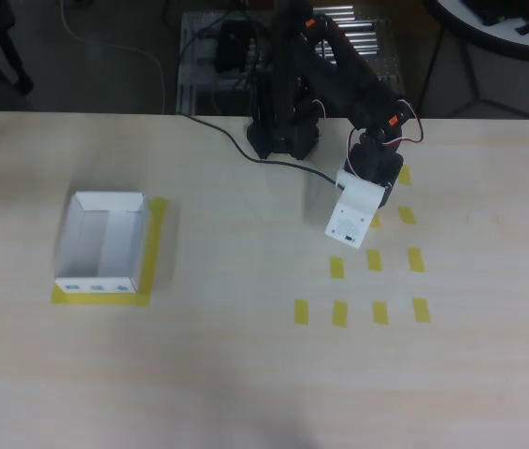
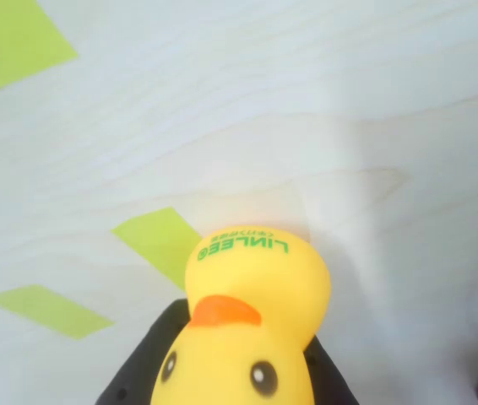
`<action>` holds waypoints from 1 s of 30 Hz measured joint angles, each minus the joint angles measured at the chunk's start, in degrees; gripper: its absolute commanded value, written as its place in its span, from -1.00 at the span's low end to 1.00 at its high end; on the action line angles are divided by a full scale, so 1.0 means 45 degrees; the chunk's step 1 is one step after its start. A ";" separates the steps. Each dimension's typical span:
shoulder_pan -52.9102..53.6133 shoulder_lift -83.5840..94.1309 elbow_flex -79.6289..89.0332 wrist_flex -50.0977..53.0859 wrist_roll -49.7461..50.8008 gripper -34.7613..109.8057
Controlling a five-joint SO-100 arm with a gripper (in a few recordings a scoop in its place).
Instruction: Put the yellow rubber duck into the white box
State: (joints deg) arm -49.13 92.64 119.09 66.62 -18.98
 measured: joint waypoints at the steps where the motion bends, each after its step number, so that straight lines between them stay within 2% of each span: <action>1: 0.0098 0.0000 -0.0059 0.0156 0.0020 -0.52; 9: 0.3008 0.1582 -0.3066 0.2539 0.0977 -0.52; 16: 0.7734 0.4727 -0.7559 0.3789 0.0801 -0.52; 19: 1.0469 0.6094 -0.7910 0.3086 0.0527 -0.52; 22: 1.3379 0.7129 -0.7617 0.1465 0.0508 -0.52; 27: 1.8105 0.7910 -0.5117 -0.2012 0.0449 -0.52; 30: 2.0293 0.7793 -0.3379 -0.3359 0.0371 -0.52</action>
State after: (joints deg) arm 42.19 127.71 103.89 51.50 -17.31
